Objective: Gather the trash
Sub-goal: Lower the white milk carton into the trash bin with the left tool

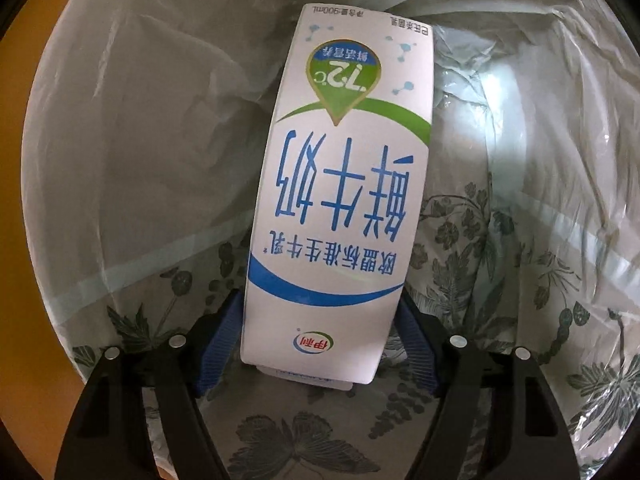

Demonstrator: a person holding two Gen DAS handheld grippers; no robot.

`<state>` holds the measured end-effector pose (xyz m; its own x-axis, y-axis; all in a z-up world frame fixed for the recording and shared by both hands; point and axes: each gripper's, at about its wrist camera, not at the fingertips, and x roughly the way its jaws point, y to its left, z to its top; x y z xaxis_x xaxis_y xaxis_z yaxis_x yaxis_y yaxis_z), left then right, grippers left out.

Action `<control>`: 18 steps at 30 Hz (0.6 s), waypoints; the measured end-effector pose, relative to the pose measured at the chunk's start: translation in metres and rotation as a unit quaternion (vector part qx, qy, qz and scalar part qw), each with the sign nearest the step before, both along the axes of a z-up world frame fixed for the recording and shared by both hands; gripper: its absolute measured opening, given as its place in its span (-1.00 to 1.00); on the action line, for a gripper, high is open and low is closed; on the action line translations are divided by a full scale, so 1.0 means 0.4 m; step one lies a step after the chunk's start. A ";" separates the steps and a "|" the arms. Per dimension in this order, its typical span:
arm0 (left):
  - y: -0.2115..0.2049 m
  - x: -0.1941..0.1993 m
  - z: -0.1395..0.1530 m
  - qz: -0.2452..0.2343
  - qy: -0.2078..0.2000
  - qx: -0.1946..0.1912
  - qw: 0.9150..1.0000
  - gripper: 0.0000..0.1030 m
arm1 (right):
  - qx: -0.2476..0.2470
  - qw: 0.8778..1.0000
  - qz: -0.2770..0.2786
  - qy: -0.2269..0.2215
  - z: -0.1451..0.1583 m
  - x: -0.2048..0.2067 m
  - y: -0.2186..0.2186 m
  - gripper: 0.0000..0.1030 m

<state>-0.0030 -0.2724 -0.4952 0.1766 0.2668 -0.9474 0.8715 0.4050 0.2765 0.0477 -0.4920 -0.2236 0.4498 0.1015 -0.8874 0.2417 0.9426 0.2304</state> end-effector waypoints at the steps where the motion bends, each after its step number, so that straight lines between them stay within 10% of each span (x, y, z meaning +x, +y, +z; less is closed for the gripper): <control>1: 0.004 0.026 0.007 0.000 0.001 -0.002 1.000 0.43 | 0.000 1.000 0.001 -0.001 0.002 -0.001 -0.001 0.13; 13: 0.058 0.034 0.159 0.014 -0.014 -0.064 0.998 0.49 | 0.008 1.000 0.005 -0.011 0.020 -0.015 -0.014 0.13; 17: 0.098 0.022 0.143 0.055 0.015 -0.061 0.997 -0.92 | 0.010 1.000 0.002 -0.013 0.023 -0.018 -0.018 0.13; 18: 0.113 0.032 0.162 0.069 0.024 -0.061 0.995 -0.95 | 0.011 1.000 0.003 -0.013 0.024 -0.017 -0.017 0.13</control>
<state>0.0096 -0.2273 -0.4303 0.1004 0.1678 -0.9807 0.8161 0.5499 0.1777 0.0410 -0.4987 -0.2138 0.4727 0.1229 -0.8726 0.2302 0.9386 0.2569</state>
